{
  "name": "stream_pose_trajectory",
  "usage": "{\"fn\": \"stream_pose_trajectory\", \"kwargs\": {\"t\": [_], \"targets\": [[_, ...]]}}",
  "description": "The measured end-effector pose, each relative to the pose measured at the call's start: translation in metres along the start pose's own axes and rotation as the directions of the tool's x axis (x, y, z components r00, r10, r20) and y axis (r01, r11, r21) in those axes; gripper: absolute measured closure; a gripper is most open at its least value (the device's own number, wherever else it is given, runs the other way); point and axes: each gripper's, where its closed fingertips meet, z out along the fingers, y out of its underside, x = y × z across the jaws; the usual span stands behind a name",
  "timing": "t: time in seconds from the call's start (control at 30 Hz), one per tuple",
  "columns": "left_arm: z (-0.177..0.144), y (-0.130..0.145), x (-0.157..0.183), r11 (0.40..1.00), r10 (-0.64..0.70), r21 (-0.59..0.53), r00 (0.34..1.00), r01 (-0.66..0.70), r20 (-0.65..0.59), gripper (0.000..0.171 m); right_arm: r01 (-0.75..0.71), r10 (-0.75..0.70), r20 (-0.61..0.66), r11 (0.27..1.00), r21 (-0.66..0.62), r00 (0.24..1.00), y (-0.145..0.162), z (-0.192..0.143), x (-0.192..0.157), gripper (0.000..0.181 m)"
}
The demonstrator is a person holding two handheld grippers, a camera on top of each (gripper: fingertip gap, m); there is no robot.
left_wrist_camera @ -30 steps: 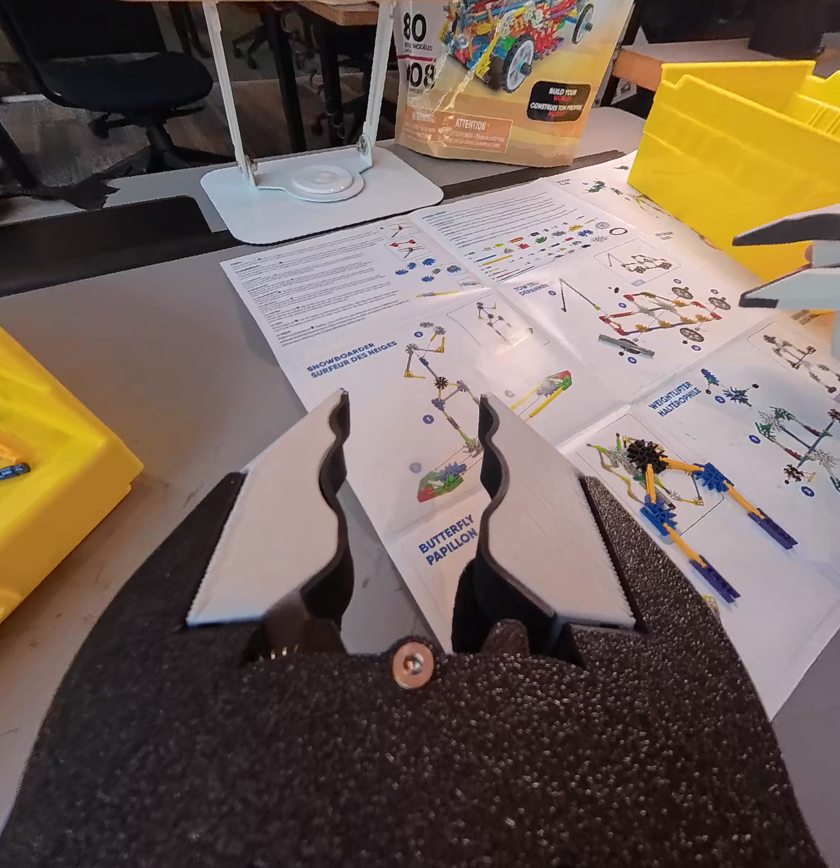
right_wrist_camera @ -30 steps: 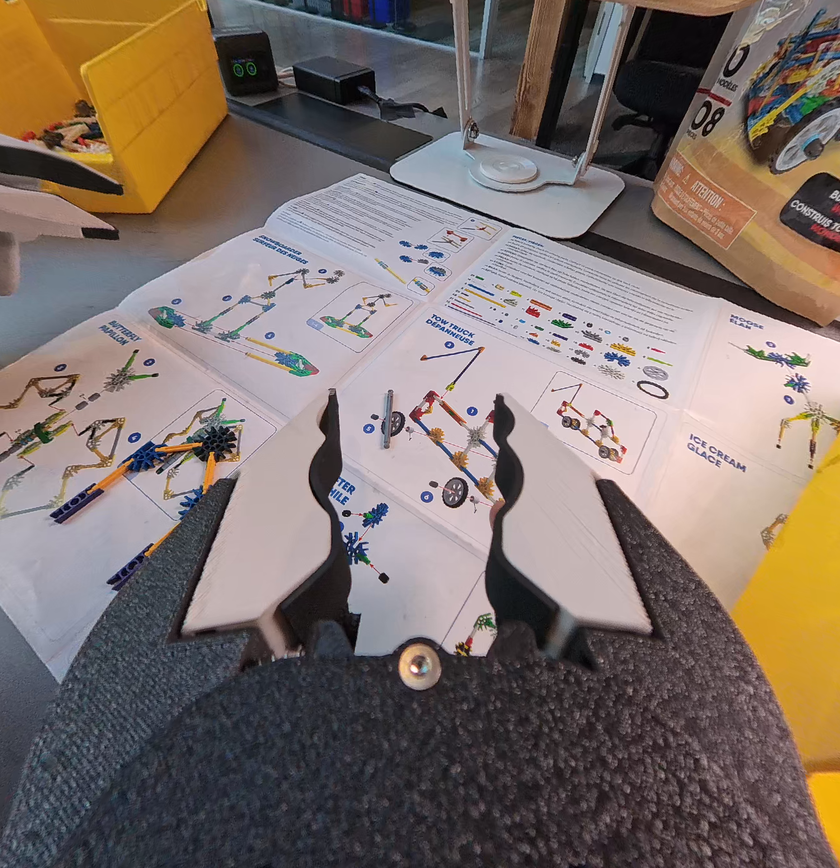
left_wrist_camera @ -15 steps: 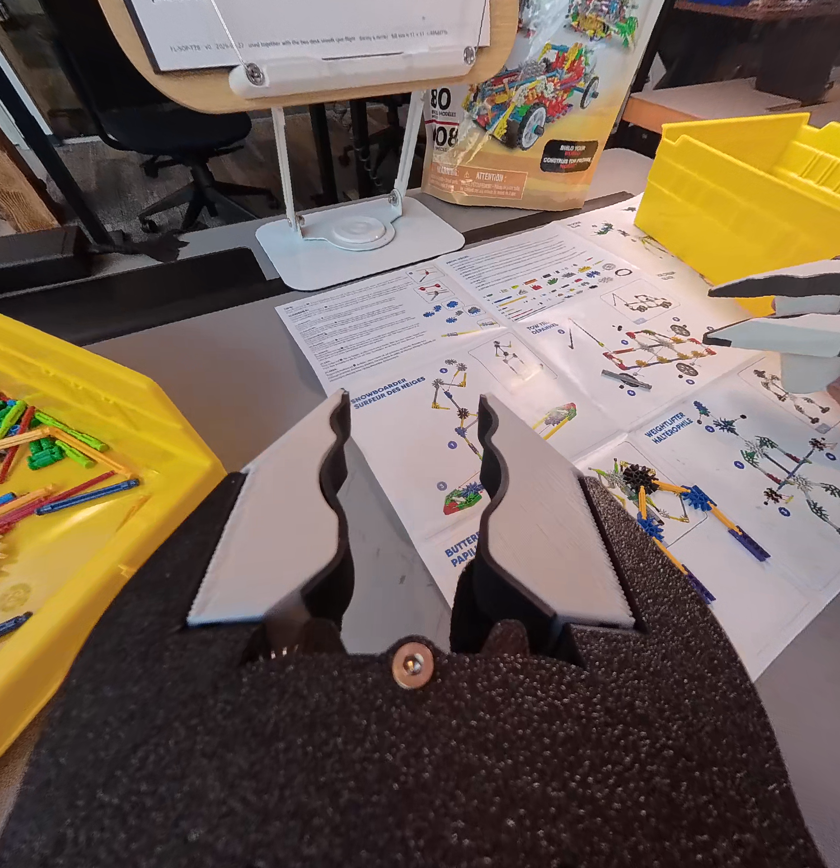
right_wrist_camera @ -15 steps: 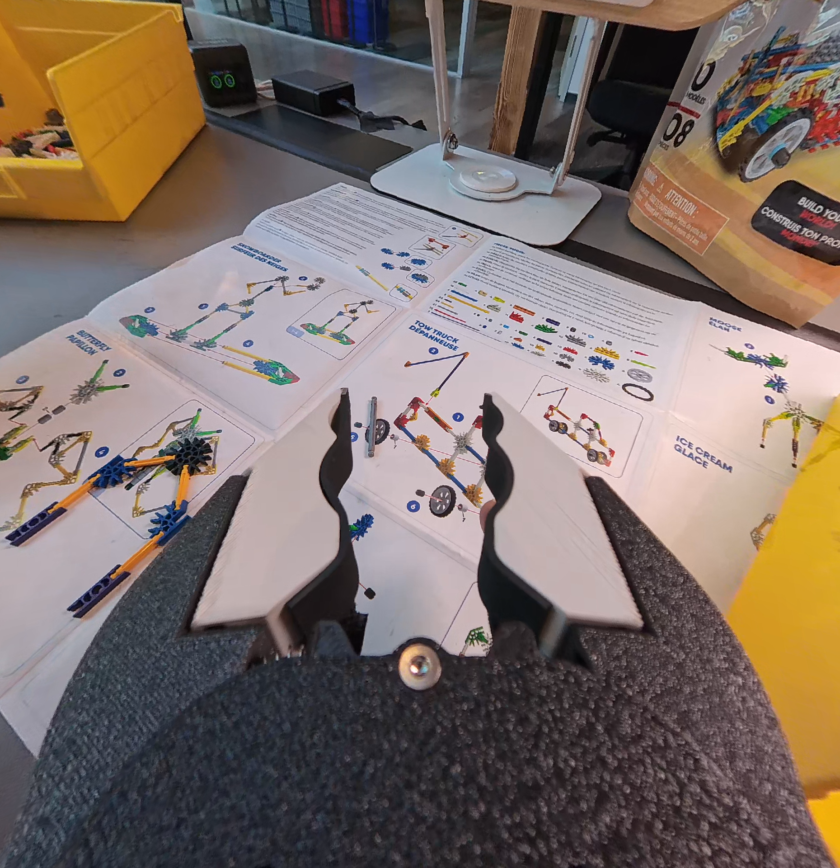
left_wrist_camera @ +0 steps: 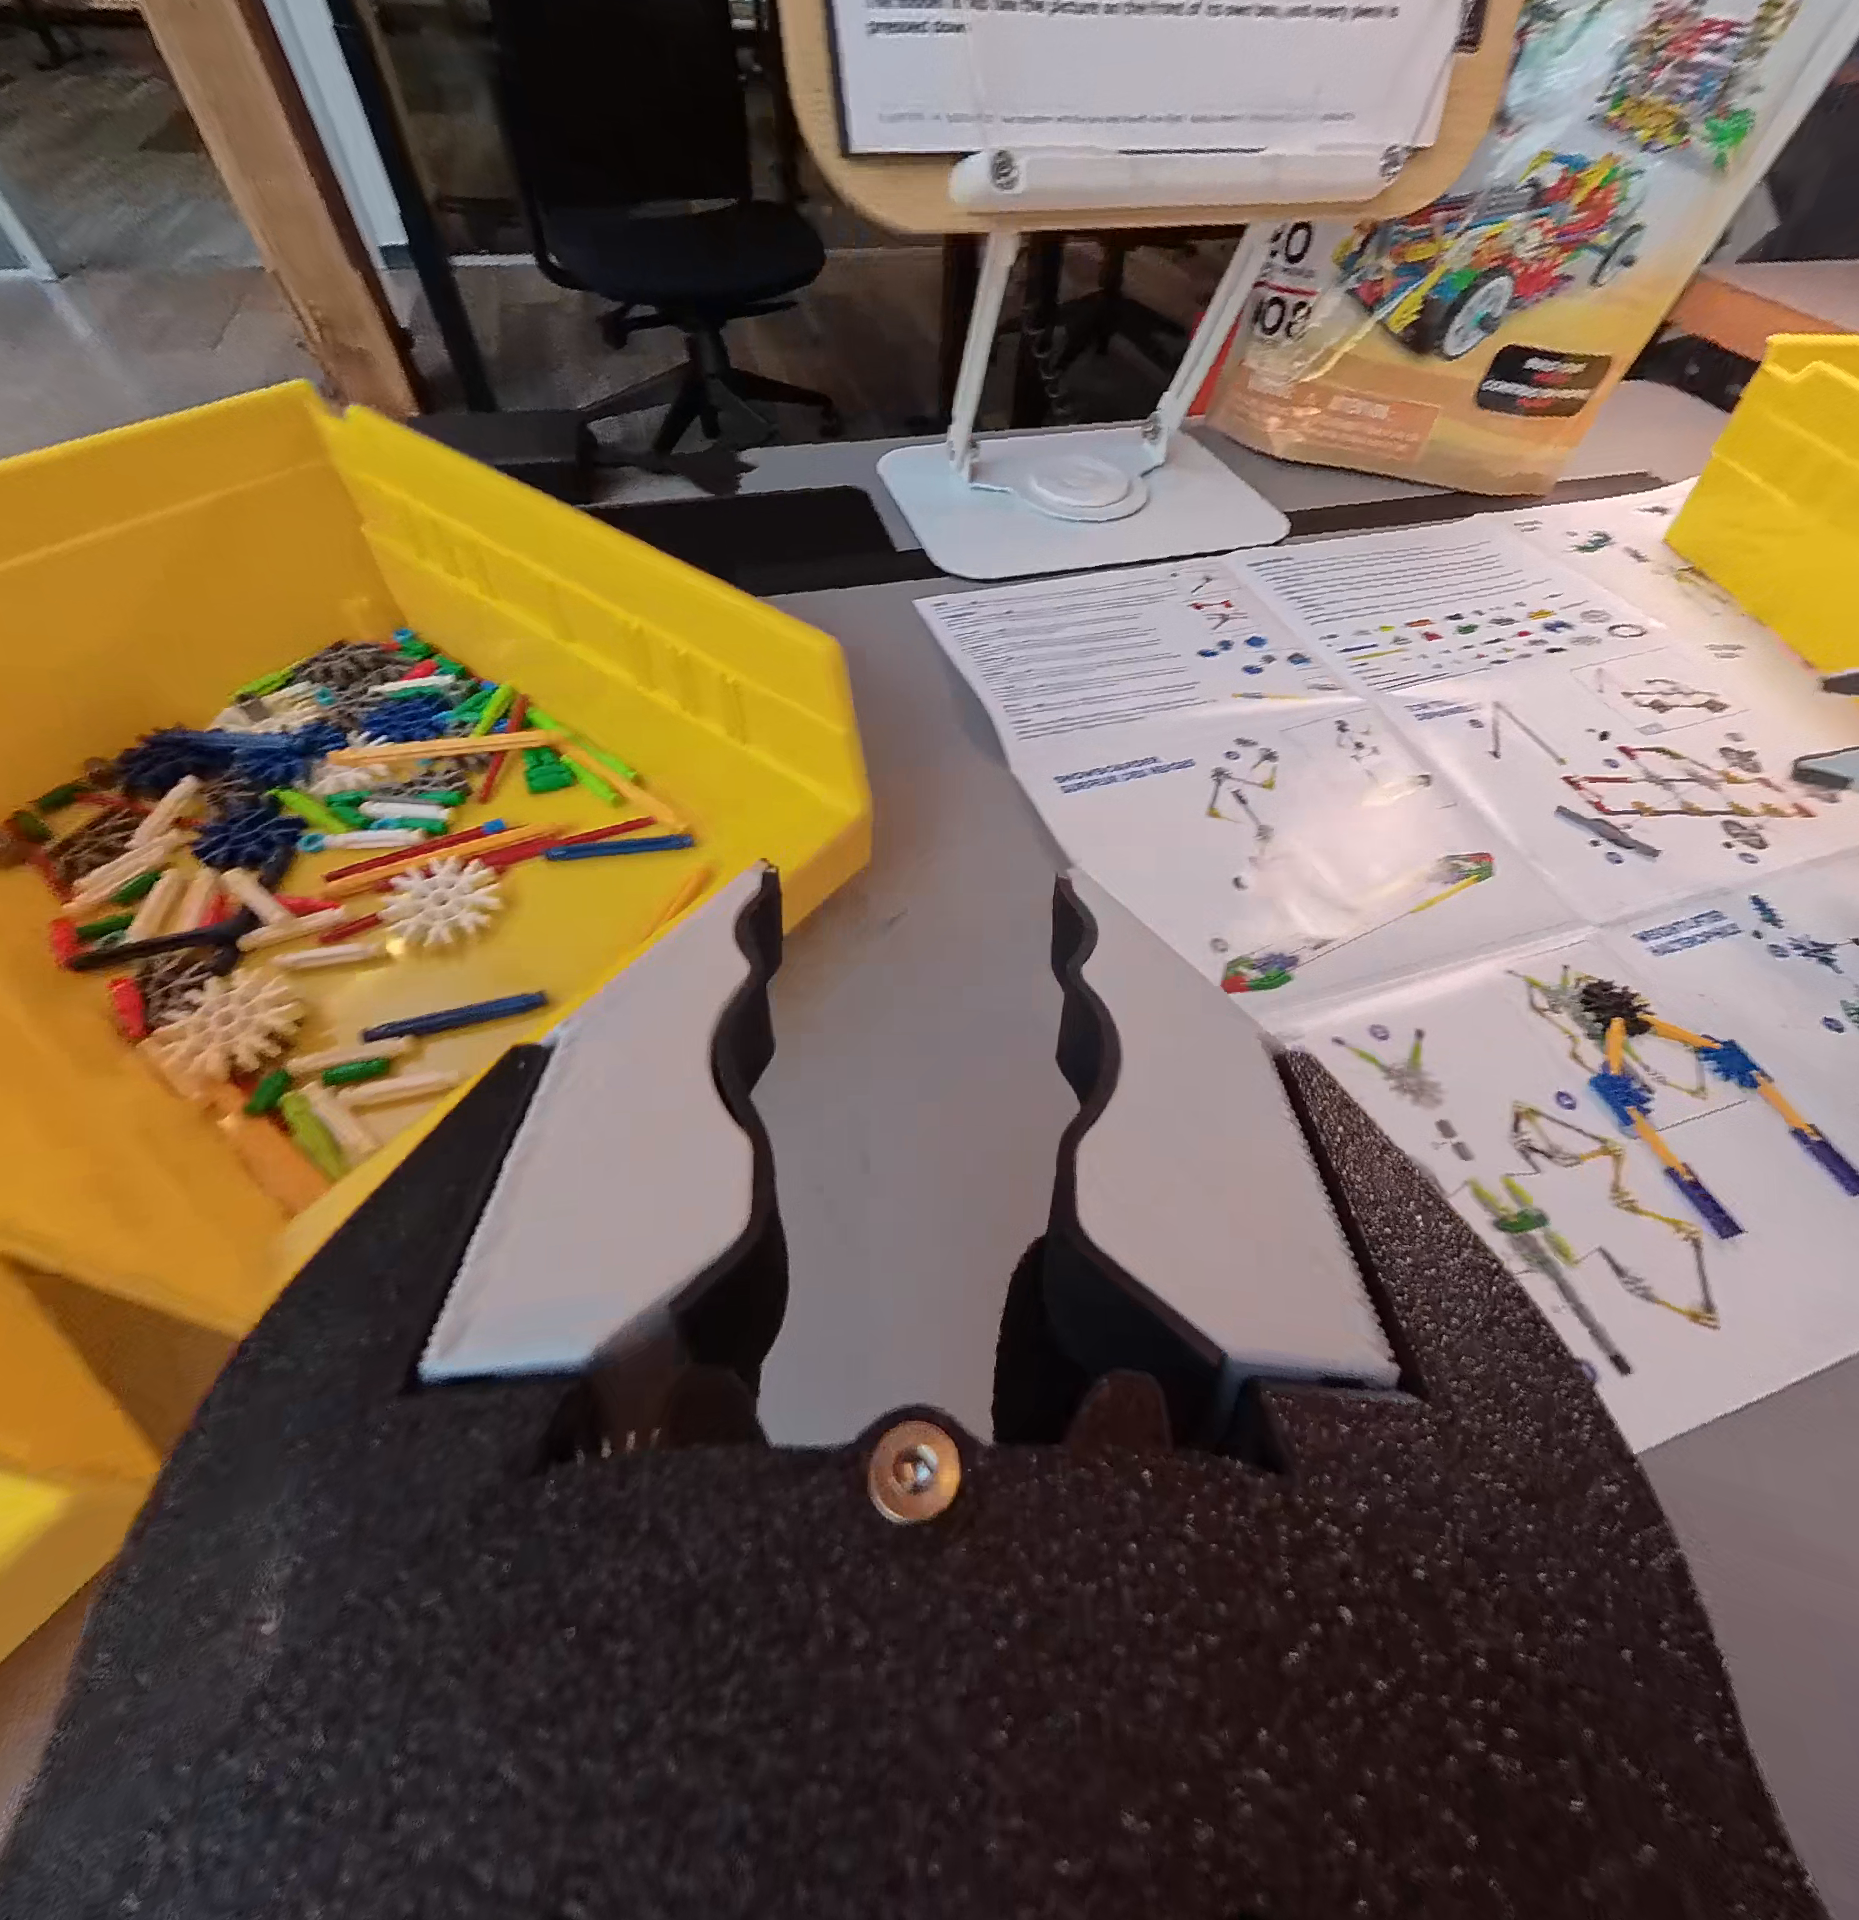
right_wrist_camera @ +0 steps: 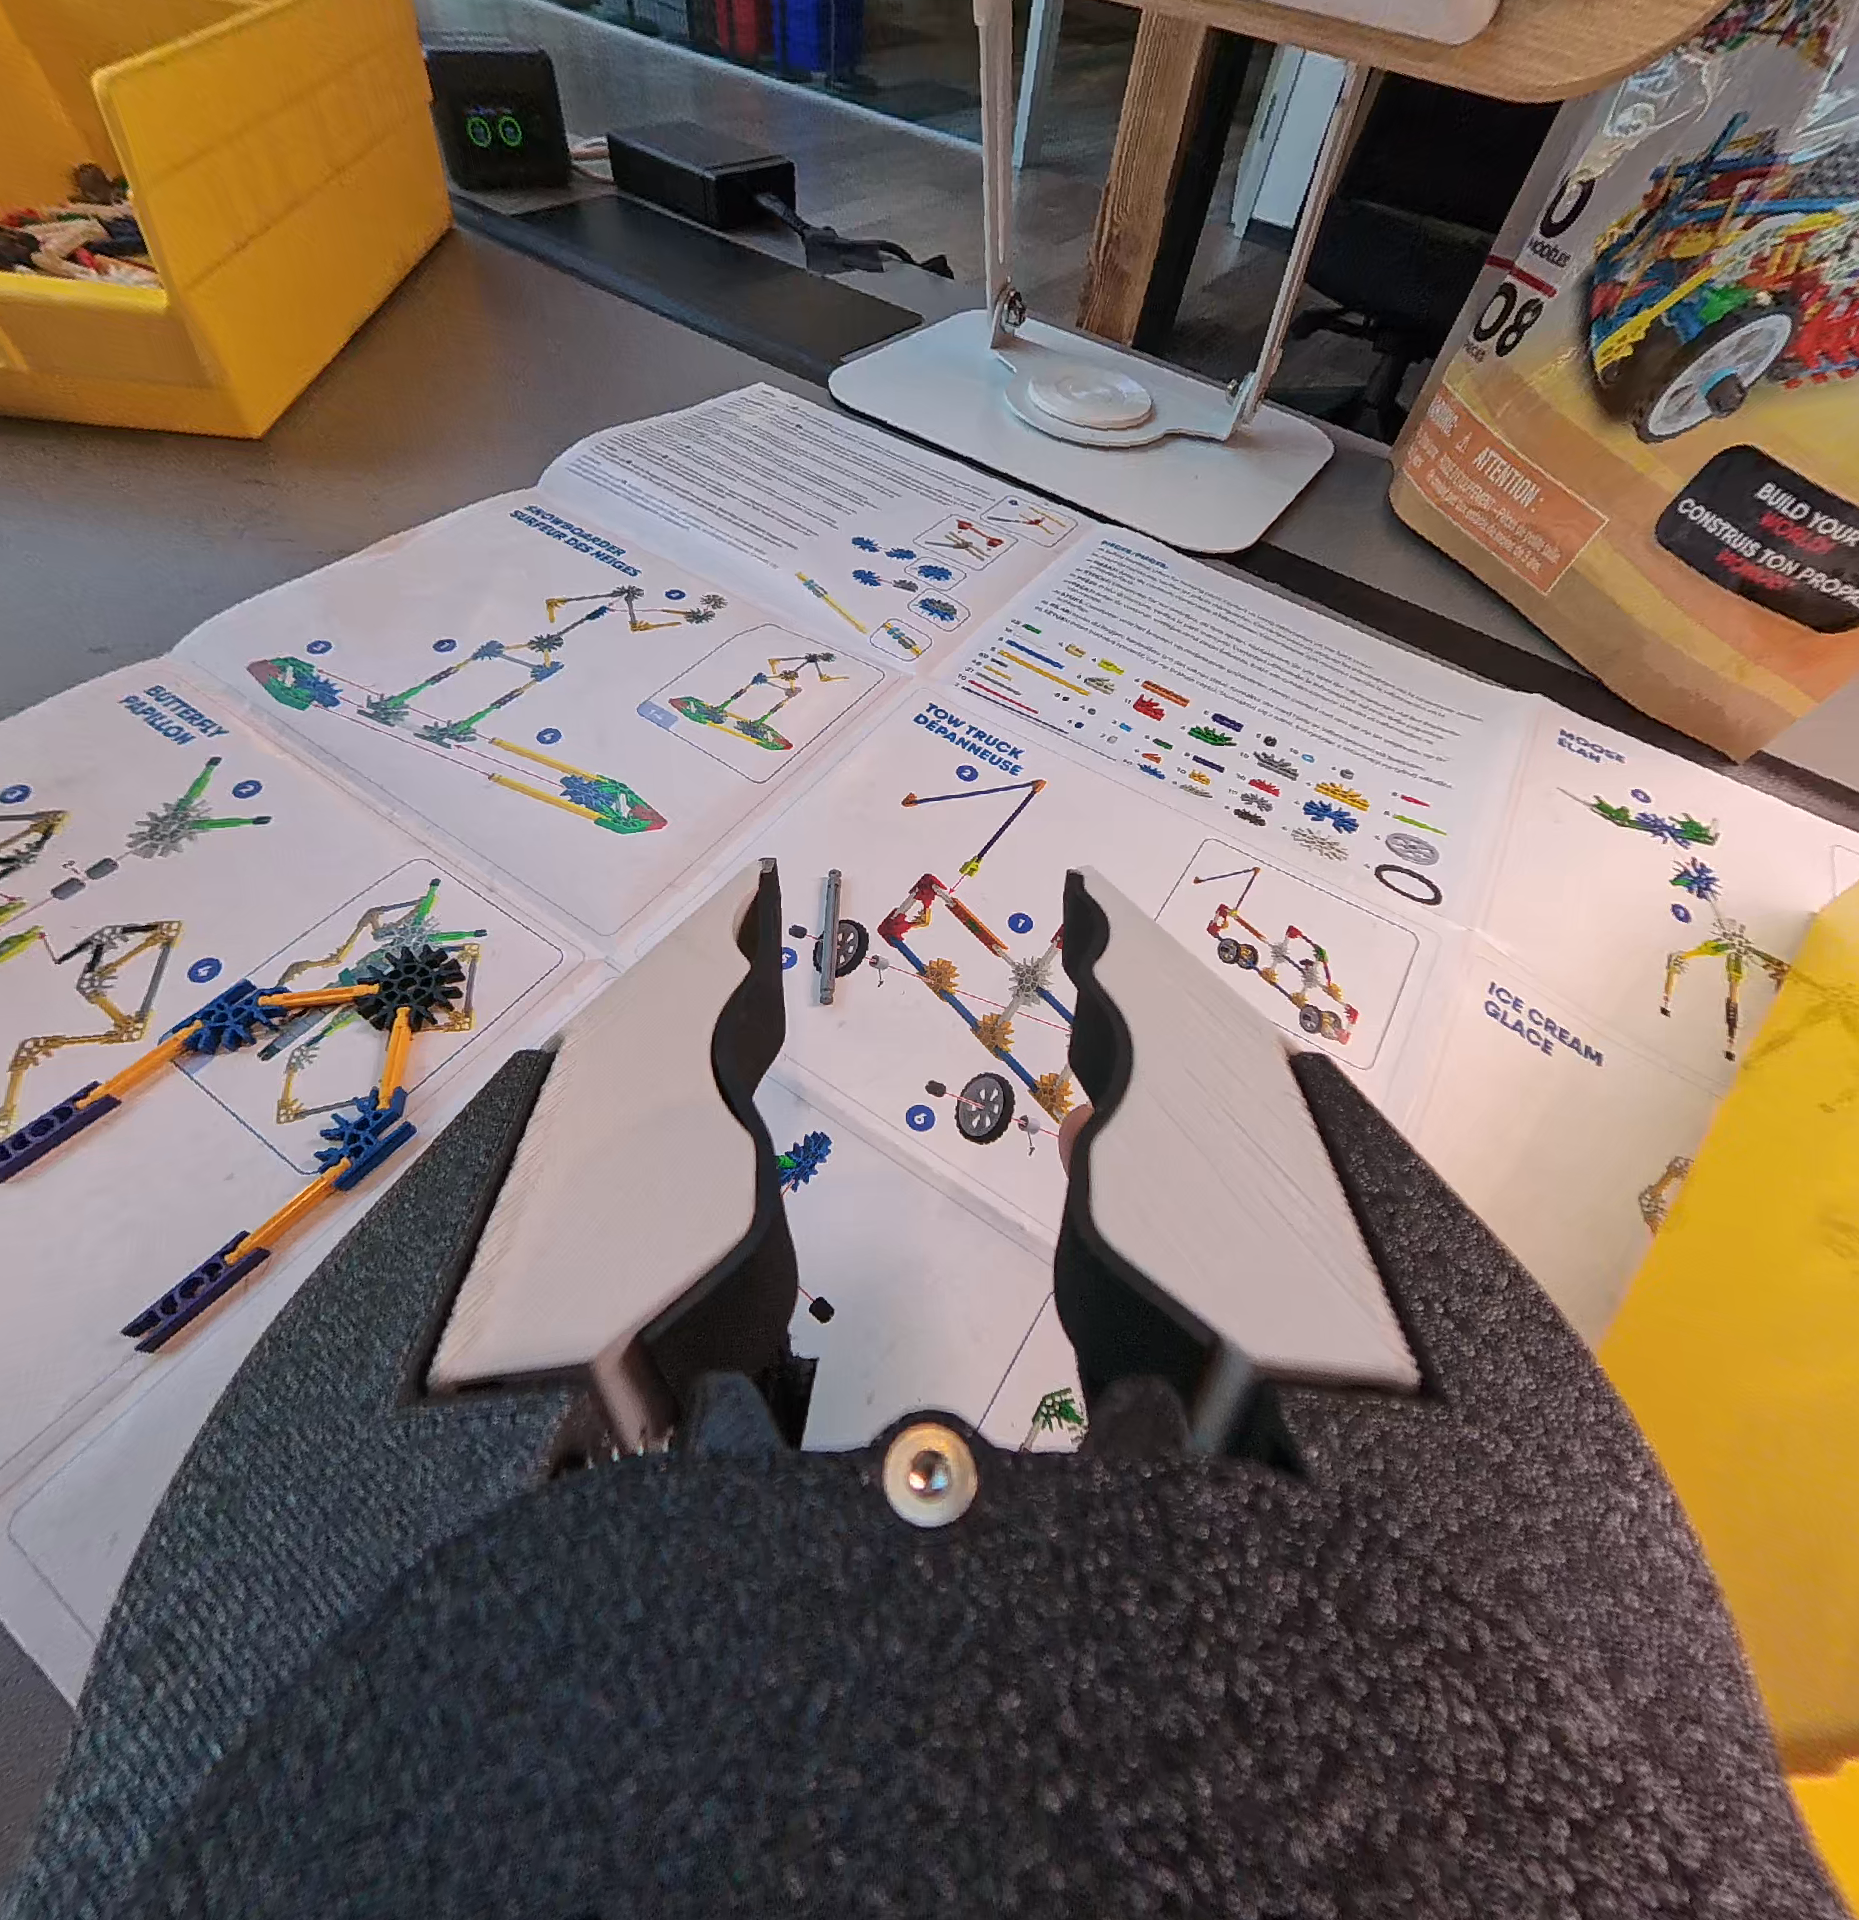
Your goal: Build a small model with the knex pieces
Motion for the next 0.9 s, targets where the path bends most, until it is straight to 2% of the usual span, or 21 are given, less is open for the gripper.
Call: {"fn": "stream_pose_trajectory", "kwargs": {"t": [0.13, 0.2, 0.27, 0.33, 0.4, 0.47, 0.57, 0.67, 0.73, 0.8, 0.9], "targets": [[-0.028, 0.019, -0.056, 0.998, 0.032, -0.059, 0.986, -0.022, 0.164, 0.123, -0.003, 0.003, -0.002, 1.000, -0.003, 1.000, 0.001, 0.000, 0.001, 0.129], [-0.054, 0.022, -0.099, 0.996, 0.070, -0.076, 0.949, -0.049, 0.309, 0.130, -0.002, 0.002, -0.004, 1.000, -0.004, 1.000, 0.001, 0.000, 0.001, 0.129], [-0.085, 0.021, -0.145, 0.998, 0.050, -0.062, 0.895, -0.025, 0.443, 0.134, 0.000, 0.000, -0.003, 1.000, -0.008, 1.000, 0.001, 0.001, 0.001, 0.128], [-0.106, 0.025, -0.186, 0.997, 0.005, -0.067, 0.863, 0.034, 0.505, 0.134, 0.005, -0.005, -0.001, 1.000, -0.018, 1.000, 0.002, 0.002, 0.000, 0.128], [-0.113, 0.031, -0.218, 0.991, -0.019, -0.106, 0.859, 0.085, 0.512, 0.134, 0.013, -0.013, 0.000, 1.000, -0.027, 1.000, 0.003, 0.004, -0.001, 0.128], [-0.105, 0.032, -0.245, 0.982, -0.007, -0.162, 0.868, 0.100, 0.496, 0.134, 0.024, -0.024, -0.001, 0.999, -0.034, 1.000, 0.004, 0.005, -0.001, 0.129], [-0.071, 0.038, -0.272, 0.949, 0.023, -0.297, 0.916, 0.106, 0.401, 0.136, 0.043, -0.044, -0.010, 0.998, -0.044, 0.999, 0.004, 0.008, -0.001, 0.129], [-0.034, 0.058, -0.306, 0.888, 0.068, -0.451, 0.940, 0.096, 0.334, 0.142, 0.072, -0.073, -0.015, 0.997, -0.041, 0.997, 0.004, 0.007, -0.004, 0.129], [-0.020, 0.077, -0.333, 0.837, 0.055, -0.526, 0.934, 0.149, 0.352, 0.149, 0.091, -0.091, -0.016, 0.995, -0.032, 0.996, 0.003, 0.006, -0.005, 0.129], [-0.010, 0.089, -0.350, 0.810, 0.001, -0.549, 0.935, 0.207, 0.354, 0.151, 0.111, -0.111, -0.026, 0.993, -0.028, 0.993, 0.003, 0.005, -0.006, 0.130], [0.002, 0.095, -0.355, 0.800, -0.059, -0.555, 0.950, 0.228, 0.305, 0.151, 0.120, -0.121, -0.033, 0.992, -0.023, 0.992, 0.002, 0.004, -0.006, 0.132]]}}
